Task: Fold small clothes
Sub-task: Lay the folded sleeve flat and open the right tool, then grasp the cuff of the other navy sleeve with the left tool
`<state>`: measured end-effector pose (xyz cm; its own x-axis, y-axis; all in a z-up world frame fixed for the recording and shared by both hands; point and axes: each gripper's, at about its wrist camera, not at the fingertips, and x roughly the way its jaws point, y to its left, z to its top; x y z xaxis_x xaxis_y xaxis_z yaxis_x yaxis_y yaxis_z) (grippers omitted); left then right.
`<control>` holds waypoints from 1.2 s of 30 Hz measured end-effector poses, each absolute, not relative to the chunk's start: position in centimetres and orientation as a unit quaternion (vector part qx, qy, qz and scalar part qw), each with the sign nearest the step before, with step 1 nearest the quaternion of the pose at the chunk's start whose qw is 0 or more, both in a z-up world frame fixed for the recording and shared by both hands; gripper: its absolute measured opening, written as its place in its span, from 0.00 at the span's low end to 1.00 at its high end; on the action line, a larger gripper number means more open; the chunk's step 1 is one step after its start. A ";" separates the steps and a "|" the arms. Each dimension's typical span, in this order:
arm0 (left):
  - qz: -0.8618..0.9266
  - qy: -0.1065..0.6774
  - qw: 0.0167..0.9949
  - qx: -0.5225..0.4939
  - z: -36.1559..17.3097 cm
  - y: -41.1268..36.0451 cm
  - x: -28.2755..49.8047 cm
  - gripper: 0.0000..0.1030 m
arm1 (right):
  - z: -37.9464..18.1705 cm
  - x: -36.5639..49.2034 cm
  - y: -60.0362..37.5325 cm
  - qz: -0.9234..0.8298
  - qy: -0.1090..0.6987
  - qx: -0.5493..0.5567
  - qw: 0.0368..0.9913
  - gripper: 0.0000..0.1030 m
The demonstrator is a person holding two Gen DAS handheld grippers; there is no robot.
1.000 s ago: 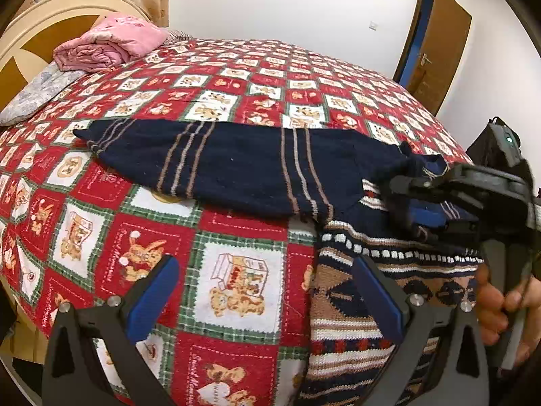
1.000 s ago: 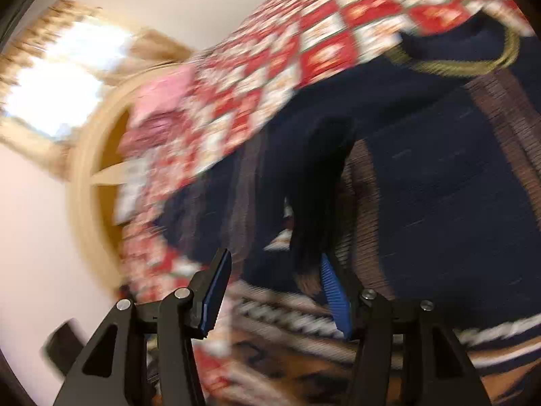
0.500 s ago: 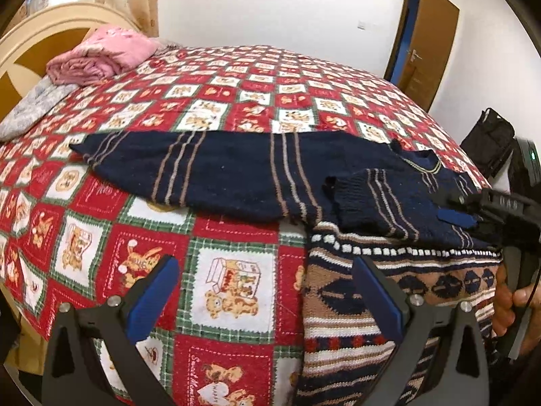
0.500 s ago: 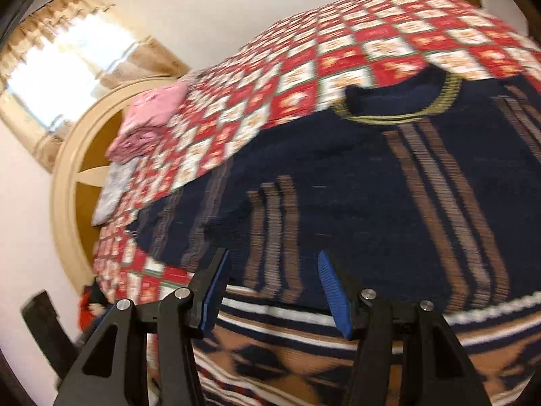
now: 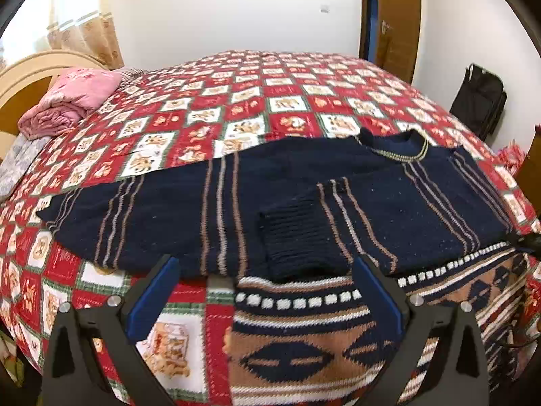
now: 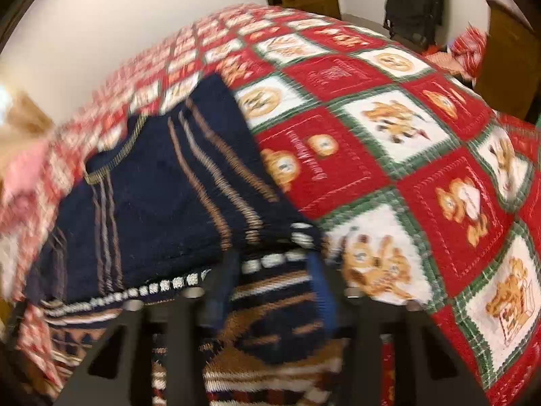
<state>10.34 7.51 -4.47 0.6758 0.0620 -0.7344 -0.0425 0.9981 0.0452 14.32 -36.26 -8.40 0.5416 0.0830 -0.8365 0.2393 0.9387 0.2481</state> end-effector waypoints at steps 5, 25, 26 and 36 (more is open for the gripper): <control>0.029 0.406 0.913 0.000 -4.8 7.9 11.1 1.00 | -3.6 16.6 -31.6 0.003 0.417 0.064 0.907 0.39; -0.028 0.467 0.883 -0.039 -9.0 8.5 18.9 0.80 | -9.1 31.8 -30.1 -0.034 0.480 0.052 0.875 0.37; -0.028 0.464 0.885 -0.038 -8.8 8.2 19.1 0.70 | -9.2 32.0 -30.0 -0.039 0.477 0.049 0.876 0.37; -0.018 0.444 0.896 -0.010 -7.8 6.1 23.1 0.19 | -9.5 32.9 -32.8 -0.112 0.441 0.053 0.889 0.39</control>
